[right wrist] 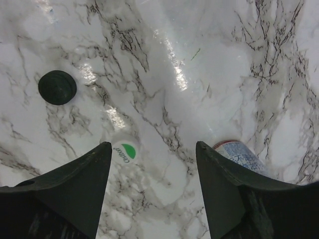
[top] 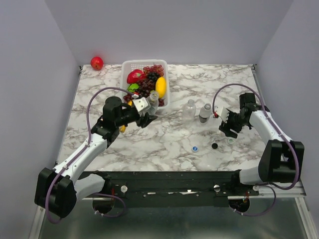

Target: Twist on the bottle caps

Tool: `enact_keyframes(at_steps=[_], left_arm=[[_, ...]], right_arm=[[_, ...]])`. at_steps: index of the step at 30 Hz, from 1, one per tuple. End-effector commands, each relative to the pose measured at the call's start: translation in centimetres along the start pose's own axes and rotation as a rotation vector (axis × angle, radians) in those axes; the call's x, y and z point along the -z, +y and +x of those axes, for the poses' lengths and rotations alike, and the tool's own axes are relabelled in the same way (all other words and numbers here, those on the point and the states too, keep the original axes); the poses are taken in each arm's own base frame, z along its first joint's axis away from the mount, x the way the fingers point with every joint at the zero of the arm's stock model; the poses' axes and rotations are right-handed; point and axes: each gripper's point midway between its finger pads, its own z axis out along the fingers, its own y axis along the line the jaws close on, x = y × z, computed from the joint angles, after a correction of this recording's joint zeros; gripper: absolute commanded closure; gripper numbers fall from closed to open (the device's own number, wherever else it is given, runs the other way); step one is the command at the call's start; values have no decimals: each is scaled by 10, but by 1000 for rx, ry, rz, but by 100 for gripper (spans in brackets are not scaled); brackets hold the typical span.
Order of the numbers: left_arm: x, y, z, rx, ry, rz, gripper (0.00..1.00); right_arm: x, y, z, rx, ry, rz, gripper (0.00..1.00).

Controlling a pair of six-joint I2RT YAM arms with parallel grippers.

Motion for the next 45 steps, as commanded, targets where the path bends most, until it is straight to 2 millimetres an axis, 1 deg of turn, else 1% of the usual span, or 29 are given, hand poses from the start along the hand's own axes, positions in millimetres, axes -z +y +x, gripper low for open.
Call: enact_keyframes(at_steps=[1,2,5,6,11,17,20,21,22,24,25,27,28,31,35,41,45], left_arm=[[-2,6,1,24,33,-30,100],[-2,7,3,25,37,-35,100],[-2,7,6,33,48,-40,100],[-2,8,8,35,54,-42,100],[-3,8,14,43,62,-49,100],[-4,11,15,34,59,-64,100],[-3,12,13,24,61,-65,100],[-3,11,15,26,68,-63,100],[-2,12,15,24,70,-64,100],[-1,10,15,19,71,-60,100],[-1,9,17,22,73,-60,100],[0,9,15,22,64,-61,100],[0,7,19,28,67,-60,100],[0,6,19,38,60,-63,100],[1,5,21,41,59,-61,100],[1,5,23,39,63,-63,100],[1,5,25,45,68,-65,100]], right_arm=[[-17,-15,18,172,61,12,24],[-22,-9,24,219,75,-12,24],[-26,-2,33,299,103,-38,21],[-28,4,37,310,112,-51,21],[-25,9,40,312,118,-63,20],[-26,14,52,291,152,-97,22],[-25,14,52,278,151,-99,23],[-24,14,48,277,132,-98,23],[-22,20,45,269,119,-118,23],[-15,20,34,263,79,-113,23],[-12,26,33,256,74,-133,23],[-10,32,36,264,85,-143,23],[-10,33,39,268,95,-145,23],[-10,38,46,270,116,-155,23],[-13,36,48,250,124,-152,23],[-23,23,52,212,145,-135,25],[-25,24,54,214,146,-144,27]])
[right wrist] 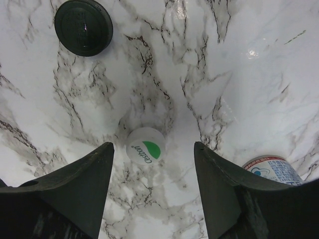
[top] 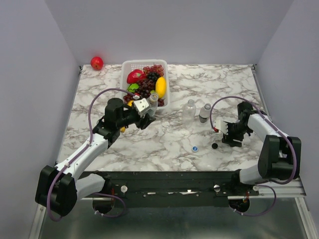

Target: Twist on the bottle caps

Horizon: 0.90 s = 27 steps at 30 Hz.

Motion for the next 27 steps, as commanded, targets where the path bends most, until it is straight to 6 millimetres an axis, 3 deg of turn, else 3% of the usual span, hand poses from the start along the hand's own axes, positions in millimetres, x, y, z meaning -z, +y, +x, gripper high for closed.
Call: enact_keyframes(at_steps=[1,11,21,27], left_arm=[[1,1,-5,-8,-17,-17,100],[-1,1,-1,-2,-11,-15,100],[-3,3,-3,-2,-13,-18,100],[-4,2,-1,4,-12,-14,100]], right_arm=[[-1,-4,6,-8,16,13,28],[-7,4,15,9,55,28,30],[-10,-3,21,-12,72,50,35],[-11,-7,15,-28,33,62,38]])
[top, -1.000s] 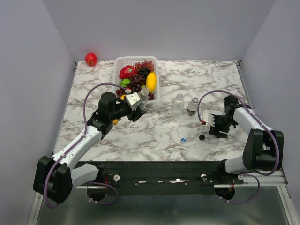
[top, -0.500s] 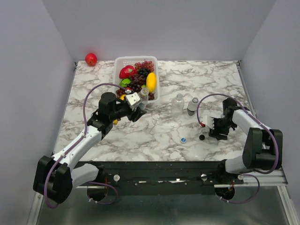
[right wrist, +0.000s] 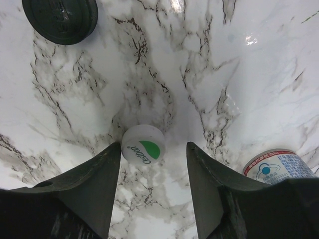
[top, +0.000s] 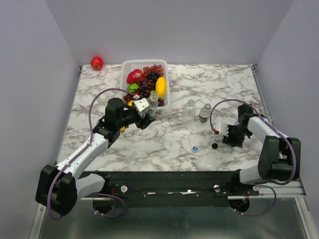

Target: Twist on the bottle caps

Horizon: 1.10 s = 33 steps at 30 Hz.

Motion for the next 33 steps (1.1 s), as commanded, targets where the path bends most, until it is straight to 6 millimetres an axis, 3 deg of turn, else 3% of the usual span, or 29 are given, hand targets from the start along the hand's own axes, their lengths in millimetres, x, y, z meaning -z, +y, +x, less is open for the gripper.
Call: enact_keyframes(at_steps=[1,9,14,18,24,25,26,28,29,30,32,33], left_arm=[[-3,2,-4,-4,-18,-14,100],[-4,0,1,0,-10,-6,100],[-4,-3,7,2,0,8,100],[-6,-7,15,-6,9,28,100],[-7,-25,30,-77,-10,78,100],[-8,-27,27,-107,-33,76,100],[-8,-37,40,-125,-26,96,100],[-7,-43,37,-176,-66,90,100],[-4,-53,50,-189,-60,105,100],[-4,-64,49,-217,-80,128,100],[-3,-80,55,-267,-92,155,100],[-4,-91,52,-301,-116,179,100]], right_arm=[[-3,-6,-2,-17,-21,21,38],[-5,-1,-6,-20,-48,12,41],[-2,0,-16,-31,-98,18,61],[15,0,-22,-47,-110,34,70],[81,18,-55,-29,-211,79,71],[89,29,-60,-36,-231,57,71],[108,24,-67,-21,-246,104,71],[126,34,-79,-37,-289,98,71],[135,34,-86,-36,-308,108,71],[157,25,-97,-60,-336,157,71],[175,23,-120,-74,-401,153,72],[196,13,-135,-123,-437,181,72]])
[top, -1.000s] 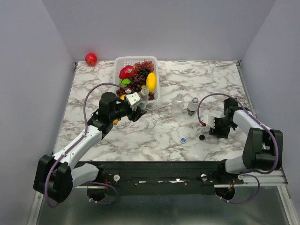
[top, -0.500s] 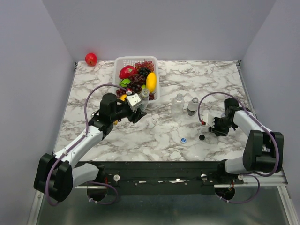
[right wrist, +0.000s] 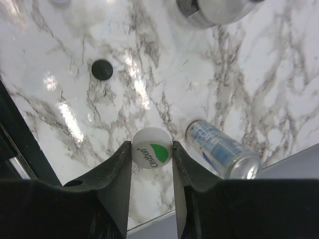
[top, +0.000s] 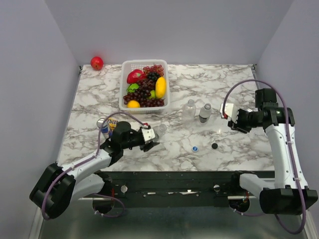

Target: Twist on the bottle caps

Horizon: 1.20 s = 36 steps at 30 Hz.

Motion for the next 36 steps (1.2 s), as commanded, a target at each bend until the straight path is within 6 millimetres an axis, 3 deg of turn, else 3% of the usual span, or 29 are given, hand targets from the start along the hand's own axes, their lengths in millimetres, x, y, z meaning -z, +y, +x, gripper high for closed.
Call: enact_keyframes(at_steps=[1,3,4,6,7,8,11,14,17,20,28,32,36], left_arm=[[-5,-24,-29,-210,-139,36,100],[-5,-23,-31,-174,-142,19,100],[-5,-21,-36,-162,-155,3,100],[-4,-22,-41,-135,-177,4,100],[-4,-25,-47,-145,-212,8,100],[-4,-31,-42,-150,-208,20,100],[-7,-38,-36,-166,-200,36,100],[-8,-42,-36,-174,-211,43,100],[-7,-42,-33,-156,-205,30,100],[-5,-46,-28,-118,-202,35,100],[-8,-53,-20,35,-150,67,100],[-11,-53,-25,53,-159,74,100],[-12,-58,-27,82,-167,97,100]], right_arm=[[34,0,-75,-155,-186,-49,72],[44,-5,-114,-186,-254,-71,72],[57,-19,-140,-167,-311,-59,72],[62,-13,-177,-147,-368,-124,72],[67,-20,-196,-119,-399,-125,72],[64,-11,-214,-79,-418,-171,72],[56,0,-249,4,-421,-227,72],[46,21,-267,112,-382,-286,72],[40,49,-270,242,-326,-366,72],[28,63,-268,353,-265,-398,72],[14,82,-274,455,-235,-429,71],[6,90,-265,520,-191,-431,71],[0,94,-272,545,-217,-403,71]])
